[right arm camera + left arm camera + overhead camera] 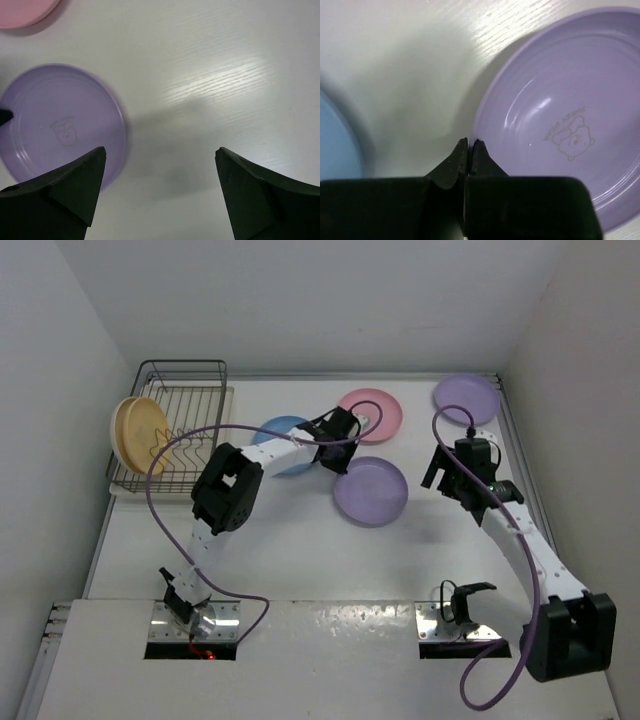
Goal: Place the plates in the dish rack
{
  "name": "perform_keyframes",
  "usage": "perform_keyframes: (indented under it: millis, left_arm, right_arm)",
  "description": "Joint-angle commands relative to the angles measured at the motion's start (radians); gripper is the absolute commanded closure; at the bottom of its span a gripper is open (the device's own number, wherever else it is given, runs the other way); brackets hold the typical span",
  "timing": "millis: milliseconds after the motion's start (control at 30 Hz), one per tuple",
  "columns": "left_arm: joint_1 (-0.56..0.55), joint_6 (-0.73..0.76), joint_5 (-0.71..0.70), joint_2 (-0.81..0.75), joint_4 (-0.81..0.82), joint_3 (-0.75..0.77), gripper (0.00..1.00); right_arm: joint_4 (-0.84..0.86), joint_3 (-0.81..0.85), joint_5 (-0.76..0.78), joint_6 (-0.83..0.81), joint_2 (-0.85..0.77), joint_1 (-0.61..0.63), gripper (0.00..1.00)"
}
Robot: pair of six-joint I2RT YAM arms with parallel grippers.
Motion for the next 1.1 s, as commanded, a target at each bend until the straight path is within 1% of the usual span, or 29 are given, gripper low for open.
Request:
perform_keyframes:
  millis: [0, 33, 100, 133, 167, 200, 233, 267, 300, 333, 367, 400, 433, 467, 500, 533, 567, 600, 633, 667, 733, 767, 833, 867, 900, 967, 1067]
  left_arm:
    - [0.005, 0.024, -0.132, -0.01, -0.106, 0.039, 1.0]
    - [0.017, 0.067, -0.143, -0.024, -0.15, 0.064, 1.0]
    - [0.031, 0.116, -0.213, -0.079, -0.199, 0.151, 1.0]
    - [0.049, 0.182, -0.242, -0.104, -0.236, 0.18, 1.0]
    - [0.059, 0.217, -0.321, -0.13, -0.249, 0.228, 1.0]
    - [0.068, 0.258, -0.366, -0.162, -0.249, 0.242, 1.0]
    - [0.083, 0.303, -0.42, -0.234, -0.249, 0.251, 1.0]
    - [0.092, 0.388, -0.484, -0.269, -0.249, 0.251, 1.0]
    - [0.092, 0.432, -0.632, -0.305, -0.249, 0.263, 1.0]
    - [0.121, 0.476, -0.71, -0.375, -0.208, 0.263, 1.0]
    - [0.134, 0.566, -0.786, -0.41, -0.18, 0.244, 1.0]
    - [0.149, 0.613, -0.928, -0.449, -0.14, 0.192, 1.0]
    - [0.164, 0.66, -0.99, -0.487, -0.088, 0.15, 1.0]
    - [0.199, 0.766, -1.041, -0.566, 0.035, 0.103, 1.0]
    - [0.217, 0.823, -1.139, -0.605, 0.115, -0.013, 1.0]
    - [0.249, 0.886, -1.178, -0.644, 0.3, -0.078, 1.0]
    - [0.264, 0.953, -1.213, -0.676, 0.393, -0.141, 1.0]
    - [0.281, 1.074, -1.242, -0.703, 0.473, -0.196, 1.0]
    - [0.299, 1.116, -1.278, -0.74, 0.534, -0.28, 1.0]
    - [0.338, 1.142, -1.278, -0.753, 0.614, -0.313, 1.0]
    - [0.375, 1.176, -1.289, -0.782, 0.661, -0.389, 1.0]
    - [0.407, 1.191, -1.289, -0.791, 0.738, -0.417, 1.0]
    - [0.436, 1.259, -1.289, -0.805, 0.843, -0.473, 1.0]
    - [0.448, 1.274, -1.275, -0.805, 0.887, -0.518, 1.0]
    - [0.468, 1.274, -1.275, -0.805, 0.929, -0.531, 1.0]
    - [0.482, 1.29, -1.264, -0.793, 0.967, -0.565, 1.0]
    - [0.508, 1.404, -1.264, -0.764, 1.177, -0.641, 1.0]
  right_arm:
    - [-0.012, -0.041, 0.081, -0.014, -0.096, -0.005, 0.08]
    - [-0.006, -0.047, 0.088, -0.016, -0.119, -0.007, 0.08]
    - [0.004, -0.056, 0.089, -0.016, -0.145, -0.005, 0.08]
    - [0.016, -0.055, 0.091, -0.016, -0.151, -0.008, 0.08]
    - [0.02, -0.055, 0.086, -0.016, -0.15, -0.013, 0.08]
    - [0.022, -0.05, 0.082, -0.014, -0.151, -0.01, 0.08]
    - [0.025, -0.038, 0.08, -0.014, -0.148, -0.005, 0.08]
    - [0.027, -0.035, 0.077, -0.013, -0.148, -0.005, 0.08]
    - [0.031, -0.03, 0.072, -0.011, -0.144, -0.008, 0.08]
    - [0.037, -0.017, 0.068, -0.012, -0.134, -0.01, 0.08]
    - [0.042, -0.012, 0.065, -0.012, -0.13, -0.008, 0.08]
    - [0.05, -0.004, 0.065, -0.012, -0.127, -0.008, 0.08]
    - [0.05, 0.0, 0.056, -0.012, -0.121, -0.01, 0.08]
    - [0.065, 0.003, 0.049, -0.011, -0.114, -0.007, 0.08]
    - [0.073, 0.008, 0.048, -0.009, -0.111, -0.005, 0.08]
    - [0.073, 0.013, 0.036, -0.008, -0.104, -0.008, 0.08]
    - [0.077, 0.019, 0.033, -0.002, -0.096, -0.008, 0.08]
    - [0.083, 0.025, 0.028, 0.0, -0.09, -0.007, 0.08]
    - [0.085, 0.031, 0.014, -0.002, -0.082, -0.005, 0.08]
    - [0.086, 0.052, 0.007, 0.0, -0.072, -0.005, 0.08]
    - [0.074, 0.068, -0.009, 0.004, -0.056, -0.002, 0.08]
    - [0.071, 0.094, -0.01, 0.004, -0.047, 0.001, 0.08]
    - [0.057, 0.118, -0.024, 0.006, -0.038, 0.002, 0.08]
    - [0.056, 0.132, -0.026, 0.006, -0.032, 0.007, 0.08]
    - [0.05, 0.137, -0.026, 0.007, -0.032, 0.007, 0.08]
    - [0.048, 0.149, -0.029, 0.011, -0.036, 0.016, 0.08]
    - [0.04, 0.161, -0.03, 0.012, -0.038, 0.019, 0.1]
